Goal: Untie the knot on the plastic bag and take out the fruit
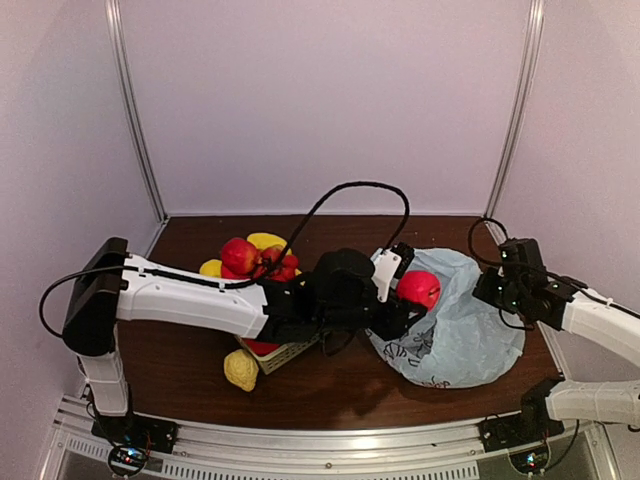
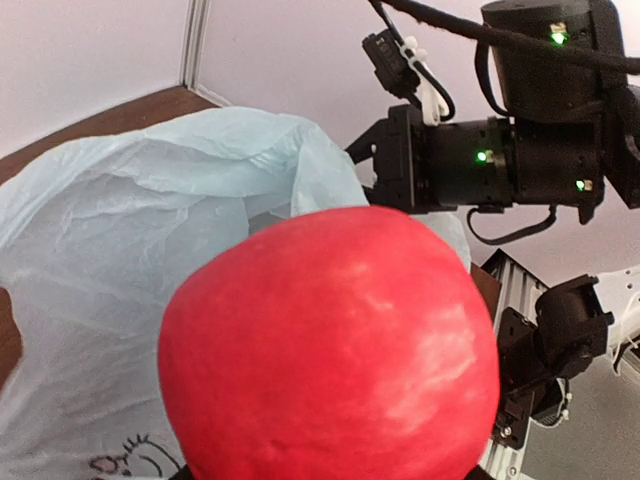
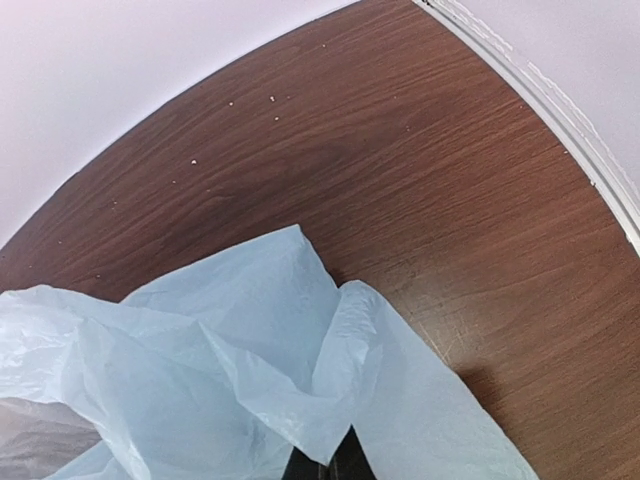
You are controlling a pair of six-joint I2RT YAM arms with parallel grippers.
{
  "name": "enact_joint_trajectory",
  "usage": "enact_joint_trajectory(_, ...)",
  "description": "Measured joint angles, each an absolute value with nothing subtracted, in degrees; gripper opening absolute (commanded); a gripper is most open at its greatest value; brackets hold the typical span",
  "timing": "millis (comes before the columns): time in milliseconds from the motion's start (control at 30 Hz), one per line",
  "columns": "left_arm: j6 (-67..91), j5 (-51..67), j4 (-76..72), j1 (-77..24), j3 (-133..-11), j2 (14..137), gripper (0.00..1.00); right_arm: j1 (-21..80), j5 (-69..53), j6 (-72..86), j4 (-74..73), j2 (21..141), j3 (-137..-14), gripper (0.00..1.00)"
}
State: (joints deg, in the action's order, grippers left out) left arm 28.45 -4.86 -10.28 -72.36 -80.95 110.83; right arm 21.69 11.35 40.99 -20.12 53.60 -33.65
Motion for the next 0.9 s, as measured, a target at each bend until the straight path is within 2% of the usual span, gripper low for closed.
enact_joint_trajectory(233,30.9,1.5,-8.0,-72.1,-76.3,104.7,0.26,17.1,11.9,37.5,-19.1,58.3,-34.4,0.0)
enact_joint_trajectory(267,31.2,2.8,-7.2,-72.0,-76.2,103.2,0.26,16.1,12.0,37.1,-19.0,58.8,-35.0,0.05)
enact_joint_trajectory(300,31.6,4.1,-6.3,-71.6,-76.2,101.6,0.26,14.9,12.1,36.3,-19.0,59.4,-35.8,0.13)
enact_joint_trajectory(433,33.1,8.9,-2.4,-69.3,-75.5,94.7,0.26,12.2,12.5,33.8,-19.3,61.1,-39.9,0.77)
enact_joint_trajectory(467,33.5,9.7,-1.4,-68.7,-75.3,93.3,0.26,12.0,12.7,32.9,-19.7,61.3,-41.2,0.86)
enact_joint_trajectory(533,34.1,11.5,1.5,-67.2,-74.7,90.3,0.26,11.8,12.8,31.1,-20.9,61.2,-44.1,0.95)
enact_joint_trajectory(567,34.3,12.2,3.0,-66.5,-74.2,89.0,0.26,11.8,12.7,30.3,-21.6,61.0,-45.3,0.99)
enact_joint_trajectory(667,35.3,14.0,7.2,-64.8,-72.1,85.7,0.27,11.8,11.0,27.0,-24.8,59.6,-50.1,0.99)
enact_joint_trajectory(900,39.8,18.5,14.3,-63.0,-69.8,82.2,0.27,15.3,-5.3,20.4,-28.5,53.6,-57.8,0.99)
